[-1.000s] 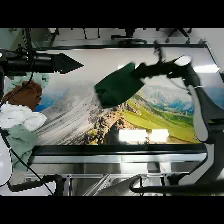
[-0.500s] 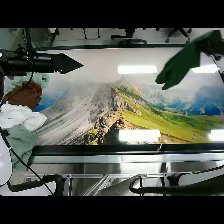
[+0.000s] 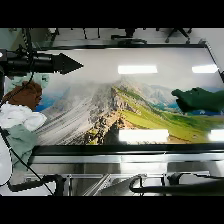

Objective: Fold the shirts.

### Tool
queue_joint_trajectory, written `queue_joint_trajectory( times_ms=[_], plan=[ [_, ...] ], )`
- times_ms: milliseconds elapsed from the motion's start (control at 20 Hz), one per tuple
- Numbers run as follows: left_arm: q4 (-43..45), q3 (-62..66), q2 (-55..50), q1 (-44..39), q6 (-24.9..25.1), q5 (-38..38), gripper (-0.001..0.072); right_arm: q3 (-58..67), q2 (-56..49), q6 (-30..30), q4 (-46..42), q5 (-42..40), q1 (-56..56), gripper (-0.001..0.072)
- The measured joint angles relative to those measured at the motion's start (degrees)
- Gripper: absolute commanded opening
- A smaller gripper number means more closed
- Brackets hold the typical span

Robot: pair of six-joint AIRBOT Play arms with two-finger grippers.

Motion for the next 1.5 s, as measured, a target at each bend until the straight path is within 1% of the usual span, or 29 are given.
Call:
queue_joint_trajectory(
  times_ms=[200, 250, 300, 350, 400, 450, 600, 750, 800, 850, 900, 1000, 1050, 1100, 1200, 1350, 1500],
  plan=[
    [0.0, 0.0, 0.0, 0.0, 0.22, -1.16, 0.0015, -18.23, 7.63, 4.07, -6.38, 0.15, -6.05, 0.0019],
    [0.0, 0.0, 0.0, 0.0, 0.26, -1.49, 0.0015, -21.94, 8.59, 4.33, -7.23, -0.55, -7.19, 0.0026],
    [0.0, 0.0, 0.0, 0.0, 0.42, -1.81, 0.0015, -25.64, 9.33, 4.57, -7.48, -1.22, -8.2, 0.0056],
    [0.0, 0.0, 0.0, 0.0, 0.42, -2.14, 0.0015, -28.7, 9.75, 4.87, -7.89, -1.9, -8.87, 0.0297],
    [0.02, 0.0, 0.0, 0.0, 0.42, -2.25, 0.0015, -31.54, 9.97, 5.01, -8.35, -2.62, -9.42, 0.0615],
    [0.0, 0.0, 0.0, 0.0, 0.42, -2.45, 0.0015, -33.59, 9.97, 5.03, -8.59, -3.17, -9.77, 0.0663],
    [0.02, 0.0, 0.0, 0.0, 0.42, -2.64, 0.0015, -35.71, 9.6, 3.78, -9.01, -3.78, -10.36, 0.0658],
    [0.02, 0.0, 0.0, 0.0, 0.44, -2.8, 0.0015, -30.77, 9.38, 1.14, -8.55, -3.32, -10.51, 0.0657],
    [0.0, 0.0, 0.0, 0.0, 0.42, -2.84, 0.0015, -28.24, 9.29, 0.31, -8.46, -2.73, -10.54, 0.0606],
    [0.02, 0.0, 0.0, 0.0, 0.44, -2.82, 0.0015, -25.64, 9.22, -0.5, -8.35, -2.32, -10.56, 0.0356],
    [0.02, 0.0, 0.0, 0.0, 0.44, -2.84, 0.0015, -23.08, 9.18, -1.4, -7.78, -1.79, -10.56, 0.0223],
    [0.02, 0.0, 0.0, 0.0, 0.44, -2.86, 0.0015, -20.02, 9.09, -3.58, -5.66, -1.18, -10.56, 0.0224],
    [0.0, 0.0, 0.0, 0.0, 0.44, -2.86, 0.0015, -19.3, 8.92, -4.7, -4.5, -1.11, -10.49, 0.019],
    [0.0, 0.0, 0.0, 0.0, 0.44, -2.91, 0.0015, -19.21, 8.68, -5.53, -3.72, -1.09, -10.27, 0.0021],
    [0.0, 0.0, 0.0, 0.0, 0.44, -3.08, 0.0015, -20.68, 8.37, -7.21, -2.47, -1.36, -9.7, 0.0017],
    [0.02, 0.0, 0.0, 0.0, 0.46, -3.26, 0.0015, -24.48, 8.15, -9.86, 0.46, -4.13, -9.27, 0.0017],
    [0.0, 0.0, 0.0, 0.0, 0.46, -3.23, 0.0015, -26.95, 8.41, -12.83, 7.26, -5.92, -8.94, 0.0017]
  ],
)
